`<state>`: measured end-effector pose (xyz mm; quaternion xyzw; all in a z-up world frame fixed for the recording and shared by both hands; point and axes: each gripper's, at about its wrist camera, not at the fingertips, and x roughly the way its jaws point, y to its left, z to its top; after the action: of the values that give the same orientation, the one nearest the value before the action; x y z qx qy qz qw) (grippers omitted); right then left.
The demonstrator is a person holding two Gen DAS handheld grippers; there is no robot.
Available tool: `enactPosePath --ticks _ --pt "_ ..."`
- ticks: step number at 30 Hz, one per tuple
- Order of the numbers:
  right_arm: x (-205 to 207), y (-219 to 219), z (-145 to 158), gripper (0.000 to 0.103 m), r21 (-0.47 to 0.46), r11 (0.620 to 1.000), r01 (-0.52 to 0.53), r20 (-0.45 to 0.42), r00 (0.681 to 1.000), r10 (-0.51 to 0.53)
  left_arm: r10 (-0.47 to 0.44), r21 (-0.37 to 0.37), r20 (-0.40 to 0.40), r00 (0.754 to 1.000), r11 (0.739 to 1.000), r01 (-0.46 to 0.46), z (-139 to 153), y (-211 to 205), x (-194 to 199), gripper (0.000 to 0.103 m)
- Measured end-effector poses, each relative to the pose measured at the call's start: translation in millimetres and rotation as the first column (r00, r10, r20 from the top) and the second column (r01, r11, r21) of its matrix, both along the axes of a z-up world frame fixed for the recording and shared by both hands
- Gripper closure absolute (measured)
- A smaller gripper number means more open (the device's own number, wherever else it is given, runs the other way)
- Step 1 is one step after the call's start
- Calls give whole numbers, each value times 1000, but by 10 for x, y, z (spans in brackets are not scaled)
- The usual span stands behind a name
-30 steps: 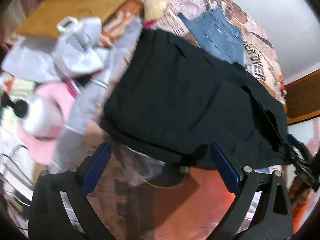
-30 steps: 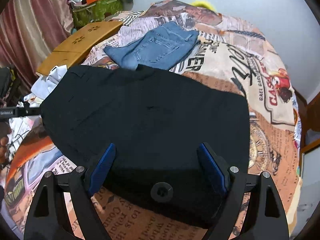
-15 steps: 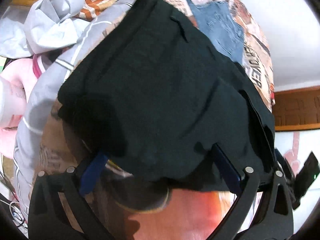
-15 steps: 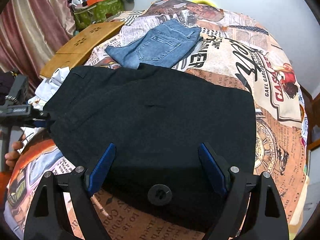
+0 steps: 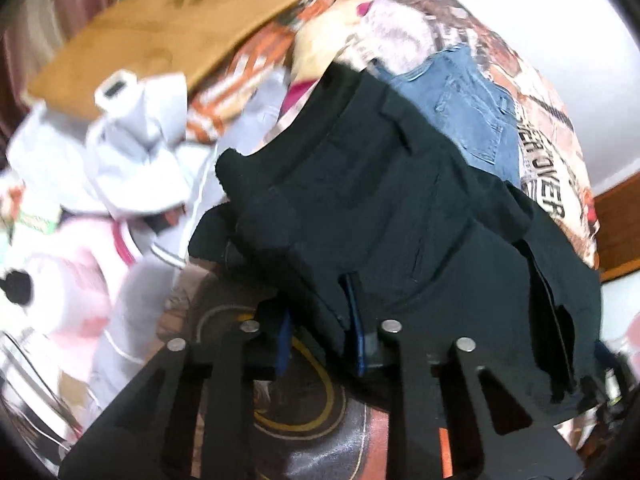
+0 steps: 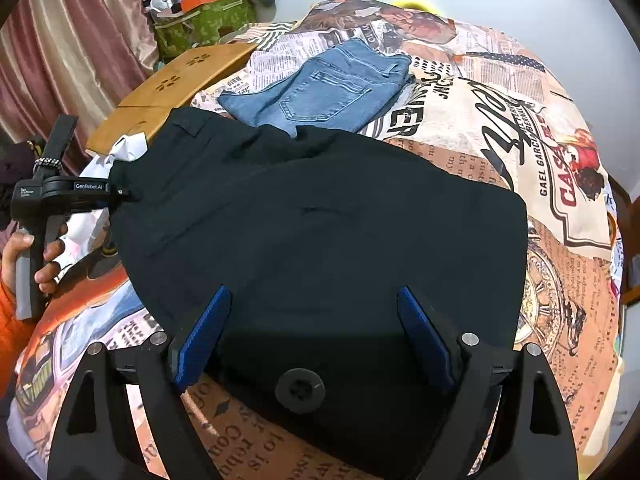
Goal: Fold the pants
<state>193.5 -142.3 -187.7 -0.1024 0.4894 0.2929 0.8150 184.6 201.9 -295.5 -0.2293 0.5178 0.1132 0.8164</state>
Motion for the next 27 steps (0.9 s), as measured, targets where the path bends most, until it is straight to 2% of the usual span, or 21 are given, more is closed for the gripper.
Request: enactPosePath --ticks 4,8,12,16,18,21,24,27 --pt "3 -13 6 19 3 1000 1 -2 1000 -1 -35 110 70 997 994 27 278 -122 -21 86" --pt "2 -39 17 20 2 1000 3 -4 1000 -3 -121 211 167 979 974 84 704 -337 -128 87" --pt "-11 -208 143 21 39 998 50 -2 999 -50 -196 211 252 948 967 144 1149 -546 -195 88" --pt "-9 -547 304 21 92 988 126 12 992 -128 -289 244 324 901 946 216 1542 -844 -203 89" --pt "-2 -697 307 21 93 983 158 7 987 -160 -337 289 346 875 926 243 1700 -1110 -126 89" --pt "59 -895 158 21 73 976 204 -35 979 -202 -407 342 371 835 895 285 1893 -1468 -60 89" --pt "129 -1015 -37 19 113 967 229 -120 969 -215 -467 358 387 795 871 337 2023 -1803 52 90" --pt "134 -1029 -55 17 137 962 237 -129 967 -220 -527 364 394 753 842 398 2092 -2195 180 90"
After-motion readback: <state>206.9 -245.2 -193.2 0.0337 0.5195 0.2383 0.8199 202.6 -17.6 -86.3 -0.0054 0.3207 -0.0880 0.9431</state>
